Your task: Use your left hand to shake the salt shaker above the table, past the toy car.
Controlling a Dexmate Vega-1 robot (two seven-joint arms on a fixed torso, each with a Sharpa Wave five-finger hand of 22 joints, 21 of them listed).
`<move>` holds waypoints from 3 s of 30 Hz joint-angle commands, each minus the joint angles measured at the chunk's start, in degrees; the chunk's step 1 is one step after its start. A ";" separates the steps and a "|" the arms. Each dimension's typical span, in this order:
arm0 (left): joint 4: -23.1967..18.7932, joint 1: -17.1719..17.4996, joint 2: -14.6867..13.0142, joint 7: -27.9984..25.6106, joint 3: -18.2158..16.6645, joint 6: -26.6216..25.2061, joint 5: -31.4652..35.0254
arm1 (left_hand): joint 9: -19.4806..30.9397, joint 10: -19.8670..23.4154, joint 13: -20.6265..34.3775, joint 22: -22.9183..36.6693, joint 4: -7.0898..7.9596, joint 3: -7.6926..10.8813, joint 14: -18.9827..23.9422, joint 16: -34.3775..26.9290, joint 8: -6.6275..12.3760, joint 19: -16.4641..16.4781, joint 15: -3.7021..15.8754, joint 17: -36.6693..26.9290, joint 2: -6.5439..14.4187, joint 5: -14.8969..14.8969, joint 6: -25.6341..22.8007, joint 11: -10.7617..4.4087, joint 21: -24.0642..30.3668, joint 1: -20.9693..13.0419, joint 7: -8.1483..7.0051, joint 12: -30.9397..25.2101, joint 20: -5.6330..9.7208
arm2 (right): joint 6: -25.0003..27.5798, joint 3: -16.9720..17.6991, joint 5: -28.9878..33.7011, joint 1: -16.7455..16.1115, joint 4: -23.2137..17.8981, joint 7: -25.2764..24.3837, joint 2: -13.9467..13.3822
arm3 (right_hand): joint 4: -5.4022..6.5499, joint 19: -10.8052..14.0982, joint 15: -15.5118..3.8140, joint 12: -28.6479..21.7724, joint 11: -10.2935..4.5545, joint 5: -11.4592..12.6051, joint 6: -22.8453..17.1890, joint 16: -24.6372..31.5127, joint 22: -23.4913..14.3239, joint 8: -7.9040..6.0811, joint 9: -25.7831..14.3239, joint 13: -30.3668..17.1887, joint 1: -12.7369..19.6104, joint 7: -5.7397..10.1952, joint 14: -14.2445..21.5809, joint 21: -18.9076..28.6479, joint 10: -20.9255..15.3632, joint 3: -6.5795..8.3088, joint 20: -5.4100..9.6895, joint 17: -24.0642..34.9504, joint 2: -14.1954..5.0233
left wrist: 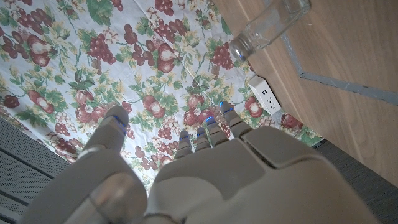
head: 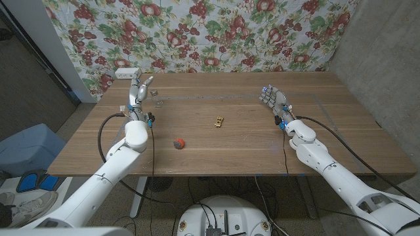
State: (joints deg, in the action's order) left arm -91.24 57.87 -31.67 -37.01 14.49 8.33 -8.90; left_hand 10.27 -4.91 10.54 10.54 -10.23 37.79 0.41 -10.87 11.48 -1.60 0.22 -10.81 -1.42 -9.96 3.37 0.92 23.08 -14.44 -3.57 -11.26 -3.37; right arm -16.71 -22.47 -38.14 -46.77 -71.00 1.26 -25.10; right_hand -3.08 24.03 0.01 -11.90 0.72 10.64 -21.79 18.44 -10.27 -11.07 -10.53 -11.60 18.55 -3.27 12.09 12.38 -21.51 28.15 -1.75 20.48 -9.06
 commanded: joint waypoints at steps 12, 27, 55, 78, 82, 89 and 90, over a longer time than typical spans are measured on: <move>0.31 0.66 -0.42 -0.98 -1.56 -2.74 -2.69 | 0.19 0.57 0.33 0.25 0.22 -0.34 0.80 -0.56 0.58 1.09 -0.75 -0.08 0.45 0.17 -0.60 0.23 -0.11 -0.92 -0.05 -0.31 -0.50 | 0.77 -0.67 0.33 1.14 1.33 0.17 0.64 | -0.36 0.36 -0.07 -0.53 0.26 0.46 -0.43 0.09 -0.10 -0.37 -0.19 -0.25 -0.13 0.06 0.53 0.18 -0.45 0.02 0.13 0.09 -0.49; 0.96 0.12 -0.56 -1.58 -1.48 -5.74 -4.12 | 0.19 0.01 0.34 0.25 0.26 -0.41 0.29 -0.37 0.43 1.03 -1.44 -0.06 0.91 0.16 -0.19 0.78 -0.36 -1.38 0.35 -0.07 -0.69 | 1.31 -1.07 0.51 2.10 2.30 0.13 1.25 | -0.51 0.37 0.00 -0.47 0.33 0.49 -0.49 0.02 -0.11 -0.34 -0.20 -0.28 -0.20 0.04 0.52 0.13 -0.53 -0.09 0.13 0.10 -0.55; -0.47 -2.85 1.94 -9.46 1.49 -18.98 -1.95 | 0.33 1.87 0.44 0.24 -0.64 0.58 4.36 -1.47 1.28 7.08 -0.91 0.08 1.81 -0.19 -0.90 0.91 0.84 -7.56 2.77 -0.80 0.22 | 1.42 -1.12 -0.06 2.64 3.82 1.65 1.46 | -0.68 0.40 0.01 -0.40 0.56 0.52 -0.63 -0.06 -0.11 -0.33 -0.21 -0.33 -0.37 -0.09 0.58 0.07 -0.70 -0.28 0.12 0.13 -0.63; 3.65 -8.19 5.00 -14.41 6.03 -26.44 0.93 | 0.31 6.46 0.43 0.31 -0.58 0.00 9.52 -2.36 2.37 12.32 0.91 0.10 0.91 -0.19 -4.63 -0.12 1.97 -12.95 3.88 -1.78 1.31 | 0.90 -0.76 -0.53 3.07 5.58 2.43 1.72 | -0.79 0.42 0.02 -0.37 0.67 0.52 -0.82 -0.13 -0.12 -0.34 -0.23 -0.36 -0.52 -0.18 0.64 0.03 -0.87 -0.42 0.13 0.16 -0.64; 4.99 -9.32 5.53 -14.51 6.85 -27.43 1.16 | 0.31 6.99 0.43 0.31 -0.57 -0.12 10.02 -2.42 2.41 12.65 1.11 0.10 0.79 -0.18 -4.88 -0.39 2.01 -13.49 3.82 -1.87 1.28 | 0.95 -0.76 -0.51 3.18 5.84 2.48 1.69 | -0.81 0.40 0.08 -0.36 0.73 0.52 -0.83 -0.14 -0.12 -0.33 -0.23 -0.36 -0.55 -0.19 0.63 0.01 -0.88 -0.46 0.10 0.16 -0.61; 7.79 -11.68 6.39 -14.08 8.22 -28.42 1.24 | 0.31 7.35 0.43 0.31 -0.56 -0.28 10.29 -2.37 2.48 12.97 1.30 0.10 0.63 -0.17 -5.26 -0.68 2.04 -14.10 3.79 -1.87 1.37 | 0.83 -0.72 -0.54 3.55 6.58 2.64 1.90 | -0.86 0.46 0.18 -0.39 0.86 0.51 -0.84 -0.21 -0.12 -0.32 -0.23 -0.37 -0.62 -0.23 0.58 0.02 -1.03 -0.54 0.08 0.16 -0.55; 8.20 -11.97 6.48 -13.98 8.40 -28.27 1.26 | 0.31 7.38 0.43 0.31 -0.55 -0.32 10.54 -2.43 2.47 13.03 1.44 0.10 0.61 -0.16 -5.29 -0.72 2.04 -14.23 3.78 -1.85 1.38 | 0.75 -0.72 -0.53 3.61 6.73 2.69 1.94 | -0.87 0.45 0.11 -0.38 0.82 0.51 -0.81 -0.22 -0.12 -0.30 -0.23 -0.37 -0.63 -0.26 0.57 0.01 -1.00 -0.55 0.09 0.16 -0.54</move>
State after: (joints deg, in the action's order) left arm -86.78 49.18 -26.51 -50.90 20.64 -18.25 -8.23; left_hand 10.40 1.84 10.79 10.53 -10.70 37.78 10.12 -12.92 13.57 10.90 1.50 -10.67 -0.67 -9.96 -1.46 0.31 24.87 -27.70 0.22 -12.93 -2.13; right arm -15.68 -23.23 -38.70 -43.71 -65.37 3.60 -23.38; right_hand -3.64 24.03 0.00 -11.90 1.36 10.63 -22.20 18.40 -10.25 -11.07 -10.52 -11.87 18.26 -3.68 12.09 12.38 -22.14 27.60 -1.74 20.48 -9.36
